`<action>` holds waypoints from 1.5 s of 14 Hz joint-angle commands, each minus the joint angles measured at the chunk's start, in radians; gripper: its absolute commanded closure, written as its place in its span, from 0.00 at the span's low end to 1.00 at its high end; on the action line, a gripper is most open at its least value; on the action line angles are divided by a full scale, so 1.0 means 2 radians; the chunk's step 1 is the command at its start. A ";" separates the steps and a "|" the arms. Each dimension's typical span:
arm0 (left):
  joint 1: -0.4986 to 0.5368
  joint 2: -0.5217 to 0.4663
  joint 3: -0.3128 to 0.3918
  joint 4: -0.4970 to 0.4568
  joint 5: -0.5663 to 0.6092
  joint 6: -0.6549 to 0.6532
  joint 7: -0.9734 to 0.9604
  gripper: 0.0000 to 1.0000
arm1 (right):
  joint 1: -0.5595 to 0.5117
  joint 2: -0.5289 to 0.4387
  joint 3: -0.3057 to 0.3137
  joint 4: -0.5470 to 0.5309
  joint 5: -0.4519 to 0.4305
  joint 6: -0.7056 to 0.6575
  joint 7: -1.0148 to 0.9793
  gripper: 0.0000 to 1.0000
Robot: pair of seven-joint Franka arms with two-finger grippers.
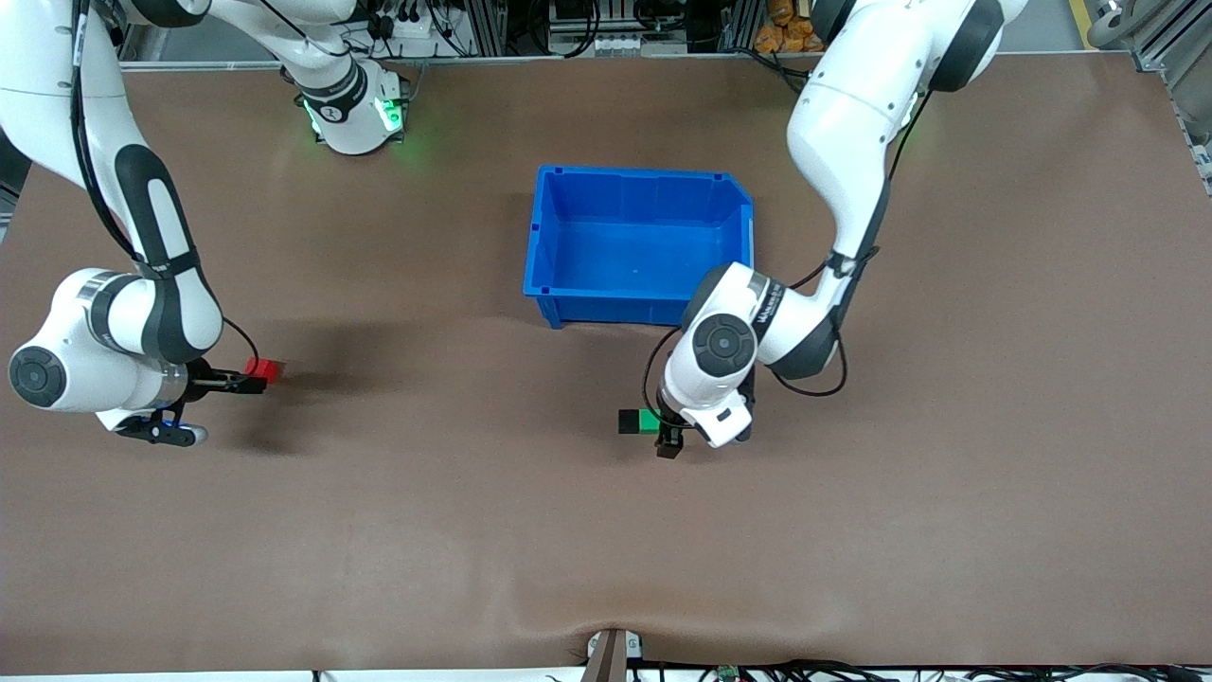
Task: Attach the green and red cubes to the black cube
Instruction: 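Set the green cube beside the black cube while the right gripper grasps the red cube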
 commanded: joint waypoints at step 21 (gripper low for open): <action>0.196 -0.281 0.000 -0.058 0.069 -0.288 0.596 0.00 | -0.012 0.022 0.007 -0.029 0.032 0.056 -0.002 0.27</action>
